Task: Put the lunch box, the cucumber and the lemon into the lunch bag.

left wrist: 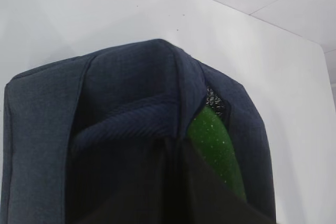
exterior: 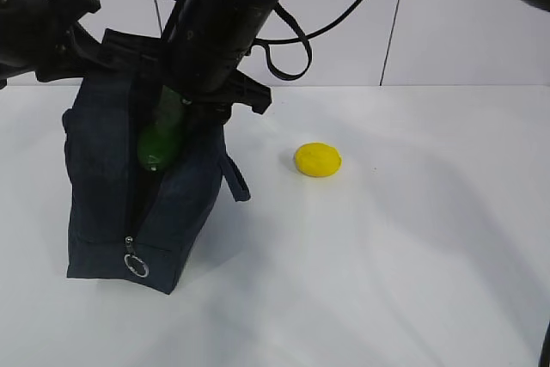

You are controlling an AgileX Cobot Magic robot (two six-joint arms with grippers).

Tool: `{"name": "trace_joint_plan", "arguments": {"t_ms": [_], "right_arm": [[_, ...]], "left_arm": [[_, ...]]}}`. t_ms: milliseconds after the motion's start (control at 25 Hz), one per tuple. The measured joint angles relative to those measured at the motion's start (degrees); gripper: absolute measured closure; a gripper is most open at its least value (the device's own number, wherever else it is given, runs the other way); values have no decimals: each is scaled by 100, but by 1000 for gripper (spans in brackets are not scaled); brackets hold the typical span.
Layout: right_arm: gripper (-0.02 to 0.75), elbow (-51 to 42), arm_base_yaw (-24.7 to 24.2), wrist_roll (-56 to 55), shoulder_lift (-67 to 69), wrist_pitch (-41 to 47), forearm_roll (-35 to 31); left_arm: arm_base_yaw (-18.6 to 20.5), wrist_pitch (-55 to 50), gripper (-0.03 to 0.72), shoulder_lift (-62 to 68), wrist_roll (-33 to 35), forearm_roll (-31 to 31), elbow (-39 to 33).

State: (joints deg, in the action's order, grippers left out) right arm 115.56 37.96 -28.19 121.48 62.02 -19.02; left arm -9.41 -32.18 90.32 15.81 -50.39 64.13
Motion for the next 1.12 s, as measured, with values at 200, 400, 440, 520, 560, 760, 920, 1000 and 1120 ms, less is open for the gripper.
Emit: {"name": "trace_joint_plan", "arguments": {"t_ms": [200, 400, 440, 520, 560, 760, 920, 1000, 1120], "right_arm": [[358, 0, 0, 2, 0, -52, -72], [331, 0, 0, 112, 0, -119, -141], [309, 0, 0, 118, 0, -128, -153], [249, 0, 0, 164, 0, -169, -183], [217, 0, 0, 166, 0, -180, -194], [159, 0, 0, 177, 0, -140, -207], [156, 131, 0, 500, 0, 177, -205], [156, 387, 0, 642, 0, 459, -90], [157, 921, 0, 773, 0, 863, 284]], "left_arm": [[0, 0, 680, 0, 0, 0, 0], [0, 0, 680, 0, 0, 0, 0], [0, 0, 680, 0, 0, 0, 0], [0, 0, 680, 0, 0, 0, 0], [0, 0, 680, 0, 0, 0, 0], [0, 0, 680, 0, 0, 0, 0], [0, -11, 680, 0, 0, 0, 0], [0, -11, 680, 0, 0, 0, 0], [0, -11, 680, 0, 0, 0, 0]]}}
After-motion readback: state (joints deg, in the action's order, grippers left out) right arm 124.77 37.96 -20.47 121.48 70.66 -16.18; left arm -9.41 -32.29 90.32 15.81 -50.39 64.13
